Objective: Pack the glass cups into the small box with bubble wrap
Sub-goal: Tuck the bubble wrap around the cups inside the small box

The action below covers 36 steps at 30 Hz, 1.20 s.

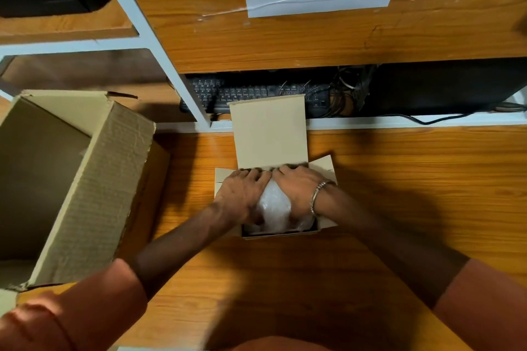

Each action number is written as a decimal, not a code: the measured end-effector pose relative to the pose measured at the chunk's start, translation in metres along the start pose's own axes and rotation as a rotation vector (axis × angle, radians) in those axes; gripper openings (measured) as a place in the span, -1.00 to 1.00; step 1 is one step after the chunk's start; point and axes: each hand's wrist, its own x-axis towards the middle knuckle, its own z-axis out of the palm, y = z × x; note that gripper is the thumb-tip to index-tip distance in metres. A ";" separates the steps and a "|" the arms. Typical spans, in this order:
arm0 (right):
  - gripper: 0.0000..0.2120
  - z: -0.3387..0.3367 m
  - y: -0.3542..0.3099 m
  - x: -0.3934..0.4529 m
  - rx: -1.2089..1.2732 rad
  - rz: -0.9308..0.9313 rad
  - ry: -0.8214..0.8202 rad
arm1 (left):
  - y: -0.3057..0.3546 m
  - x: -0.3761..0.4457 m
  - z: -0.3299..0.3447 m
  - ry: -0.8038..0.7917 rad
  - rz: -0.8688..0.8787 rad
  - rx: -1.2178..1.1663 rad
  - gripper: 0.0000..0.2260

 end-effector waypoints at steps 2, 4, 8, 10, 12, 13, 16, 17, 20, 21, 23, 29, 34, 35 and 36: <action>0.02 -0.004 0.000 0.002 -0.017 -0.032 0.019 | 0.001 0.001 -0.003 0.004 -0.002 0.013 0.11; 0.00 0.001 0.002 0.000 -0.017 -0.045 0.060 | 0.005 -0.002 -0.005 0.013 -0.017 0.032 0.10; -0.10 0.020 0.005 -0.016 0.008 -0.032 0.175 | 0.016 -0.012 -0.005 0.047 -0.083 0.028 0.00; -0.18 0.025 0.006 -0.020 0.003 -0.041 0.204 | 0.018 -0.018 -0.002 0.040 -0.109 -0.007 0.01; -0.19 0.025 0.006 -0.023 0.009 -0.045 0.210 | 0.019 -0.021 -0.002 0.049 -0.119 -0.042 0.04; -0.18 0.024 0.006 -0.025 0.013 -0.042 0.212 | 0.018 -0.022 -0.002 0.062 -0.124 -0.062 0.03; -0.12 0.023 0.006 -0.031 0.026 -0.043 0.206 | 0.018 -0.027 -0.003 0.072 -0.128 -0.126 0.01; -0.09 0.024 0.006 -0.033 0.038 -0.046 0.187 | 0.019 -0.029 -0.003 0.075 -0.130 -0.150 0.01; 0.03 0.016 0.009 -0.039 0.113 -0.072 0.073 | 0.027 -0.038 -0.002 0.076 -0.155 -0.224 0.01; 0.07 0.011 0.012 -0.041 0.141 -0.082 0.042 | 0.029 -0.041 0.000 0.096 -0.171 -0.244 0.01; 0.10 -0.001 0.017 -0.044 0.227 -0.101 0.019 | 0.031 -0.050 0.002 0.157 -0.207 -0.325 0.00; -0.51 -0.003 0.044 -0.059 0.537 0.088 0.501 | 0.018 -0.088 -0.003 0.448 -0.526 -0.565 -0.21; -0.65 0.038 0.043 -0.060 0.952 0.446 0.707 | 0.017 -0.107 0.019 0.492 -0.707 -0.812 -0.21; -0.61 0.041 0.038 -0.063 1.068 0.497 0.680 | 0.019 -0.109 0.023 0.516 -0.705 -0.877 -0.21; -0.59 0.042 0.034 -0.066 1.132 0.539 0.681 | 0.022 -0.111 0.024 0.544 -0.707 -0.941 -0.23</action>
